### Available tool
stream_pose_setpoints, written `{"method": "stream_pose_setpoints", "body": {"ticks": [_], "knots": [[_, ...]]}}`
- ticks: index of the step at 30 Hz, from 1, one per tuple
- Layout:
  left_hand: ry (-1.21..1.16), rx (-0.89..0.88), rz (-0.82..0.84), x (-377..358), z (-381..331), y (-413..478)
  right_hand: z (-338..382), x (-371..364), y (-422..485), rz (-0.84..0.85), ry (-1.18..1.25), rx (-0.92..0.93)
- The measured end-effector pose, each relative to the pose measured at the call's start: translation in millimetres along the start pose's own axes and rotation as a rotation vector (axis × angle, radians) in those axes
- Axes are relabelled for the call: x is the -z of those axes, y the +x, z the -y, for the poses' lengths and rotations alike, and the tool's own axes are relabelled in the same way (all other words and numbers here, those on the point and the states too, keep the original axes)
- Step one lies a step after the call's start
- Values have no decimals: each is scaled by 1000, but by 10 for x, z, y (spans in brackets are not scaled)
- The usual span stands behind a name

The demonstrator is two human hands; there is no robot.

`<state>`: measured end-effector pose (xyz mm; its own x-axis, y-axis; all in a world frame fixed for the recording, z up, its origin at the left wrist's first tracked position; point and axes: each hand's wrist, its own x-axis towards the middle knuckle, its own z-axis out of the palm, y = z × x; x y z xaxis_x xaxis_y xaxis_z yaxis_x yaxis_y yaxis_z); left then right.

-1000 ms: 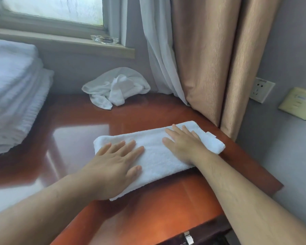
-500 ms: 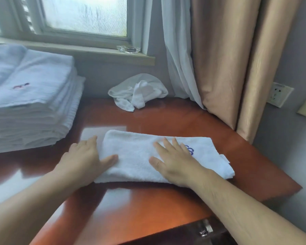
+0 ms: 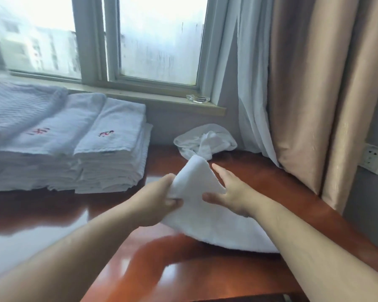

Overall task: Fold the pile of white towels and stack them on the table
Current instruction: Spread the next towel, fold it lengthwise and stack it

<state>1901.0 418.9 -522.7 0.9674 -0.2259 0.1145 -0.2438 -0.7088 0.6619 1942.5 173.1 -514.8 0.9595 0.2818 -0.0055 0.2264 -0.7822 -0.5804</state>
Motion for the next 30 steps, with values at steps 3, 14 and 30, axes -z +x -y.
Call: {"method": "stream_pose_setpoints", "body": {"ticks": [3, 14, 30], "knots": [[27, -100, 2, 433, 2, -108, 289, 126, 74, 43, 74, 54], [-23, -145, -318, 1728, 387, -783, 1464, -503, 131, 307, 587, 321], [-998, -1, -219, 2020, 1334, -972, 2616, -809, 763, 9, 1078, 420]]}}
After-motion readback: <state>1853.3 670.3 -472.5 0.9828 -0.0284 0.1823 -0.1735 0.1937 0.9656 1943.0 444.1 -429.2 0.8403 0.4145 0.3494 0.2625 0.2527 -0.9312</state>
